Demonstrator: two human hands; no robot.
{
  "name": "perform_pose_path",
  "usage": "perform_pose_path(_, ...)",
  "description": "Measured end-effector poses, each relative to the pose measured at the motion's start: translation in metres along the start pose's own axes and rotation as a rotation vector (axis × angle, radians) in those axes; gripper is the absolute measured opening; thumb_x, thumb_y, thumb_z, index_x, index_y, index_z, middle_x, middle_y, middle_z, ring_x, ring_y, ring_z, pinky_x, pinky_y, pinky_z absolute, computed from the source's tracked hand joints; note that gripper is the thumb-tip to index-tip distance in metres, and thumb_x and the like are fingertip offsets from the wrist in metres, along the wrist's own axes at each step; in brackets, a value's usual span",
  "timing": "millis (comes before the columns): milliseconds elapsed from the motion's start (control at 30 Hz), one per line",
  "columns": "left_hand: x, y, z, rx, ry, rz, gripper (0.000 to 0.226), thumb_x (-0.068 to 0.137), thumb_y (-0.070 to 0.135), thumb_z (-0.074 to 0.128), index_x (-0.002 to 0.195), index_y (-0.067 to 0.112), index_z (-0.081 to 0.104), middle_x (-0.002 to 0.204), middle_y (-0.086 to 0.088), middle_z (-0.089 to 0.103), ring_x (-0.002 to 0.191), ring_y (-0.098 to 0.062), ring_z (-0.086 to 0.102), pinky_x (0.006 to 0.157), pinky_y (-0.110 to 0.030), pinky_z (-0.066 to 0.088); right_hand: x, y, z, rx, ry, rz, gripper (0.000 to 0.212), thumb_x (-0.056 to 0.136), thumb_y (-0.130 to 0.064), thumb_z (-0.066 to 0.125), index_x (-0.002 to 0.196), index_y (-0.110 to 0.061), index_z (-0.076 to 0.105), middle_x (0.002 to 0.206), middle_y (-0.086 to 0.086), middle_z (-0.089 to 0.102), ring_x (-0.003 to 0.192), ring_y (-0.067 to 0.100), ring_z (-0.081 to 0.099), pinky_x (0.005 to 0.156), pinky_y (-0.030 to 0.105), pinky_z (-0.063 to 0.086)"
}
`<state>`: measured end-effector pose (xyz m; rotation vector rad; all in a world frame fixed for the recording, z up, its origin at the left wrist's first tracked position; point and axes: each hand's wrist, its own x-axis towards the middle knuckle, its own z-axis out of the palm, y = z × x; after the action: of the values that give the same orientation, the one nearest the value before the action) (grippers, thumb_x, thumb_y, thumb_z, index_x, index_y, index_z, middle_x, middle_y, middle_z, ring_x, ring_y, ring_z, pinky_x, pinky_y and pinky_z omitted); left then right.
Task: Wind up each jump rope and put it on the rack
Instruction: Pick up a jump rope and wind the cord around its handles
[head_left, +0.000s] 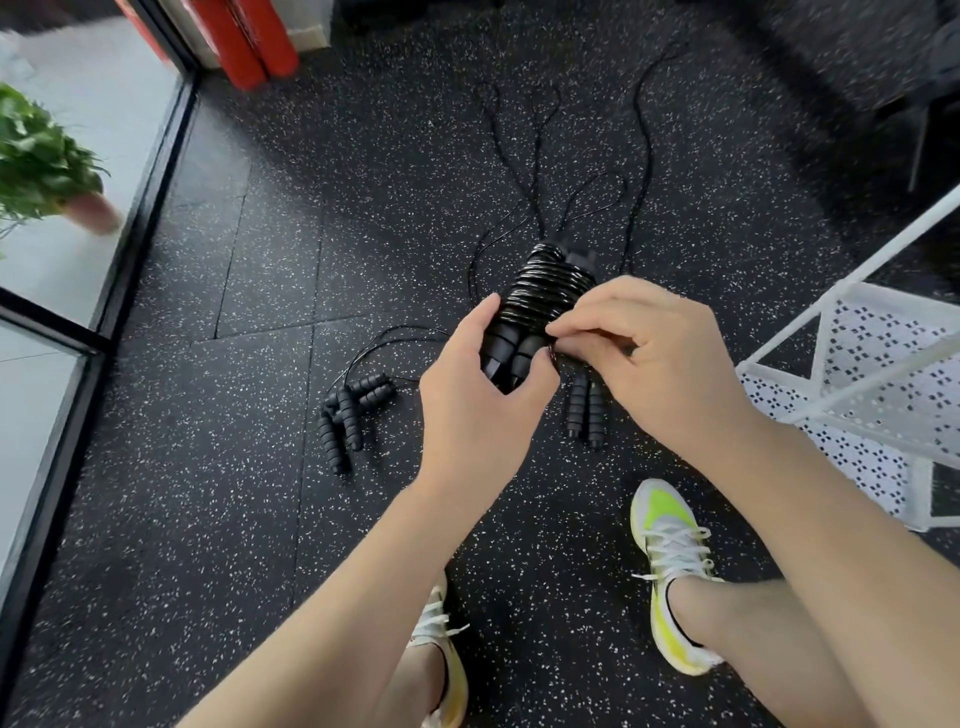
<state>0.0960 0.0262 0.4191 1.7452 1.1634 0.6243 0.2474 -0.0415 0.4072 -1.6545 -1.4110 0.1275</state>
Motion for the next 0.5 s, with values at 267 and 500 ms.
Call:
perform_pose_path(267,-0.002,-0.006,-0.002,0.109,-0.016,0.036,0.067,0.093,0.029,0.072,0.153,0.027,0.044,0.142,0.012,0.059,0.127,0.0,0.054,0.111,-0.023,0.042,-0.005,0.0,0.007,-0.036,-0.145,-0.037,0.038,0.093,0.006,0.064,0.127,-0.012,0.071,0.104,-0.002,0.06,0.09,0.003,0.057,0.088,0.009,0.044)
perform_pose_path(500,0.002,-0.009,-0.005,0.087,-0.001,-0.007,0.065,0.091,0.03,0.075,0.15,0.029,0.049,0.139,0.015,0.061,0.124,0.001,0.056,0.11,-0.023,0.042,-0.006,-0.014,0.016,-0.064,-0.225,0.159,0.031,0.098,-0.002,0.058,0.125,-0.015,0.065,0.103,-0.013,0.049,0.089,-0.009,0.05,0.083,0.005,0.039)
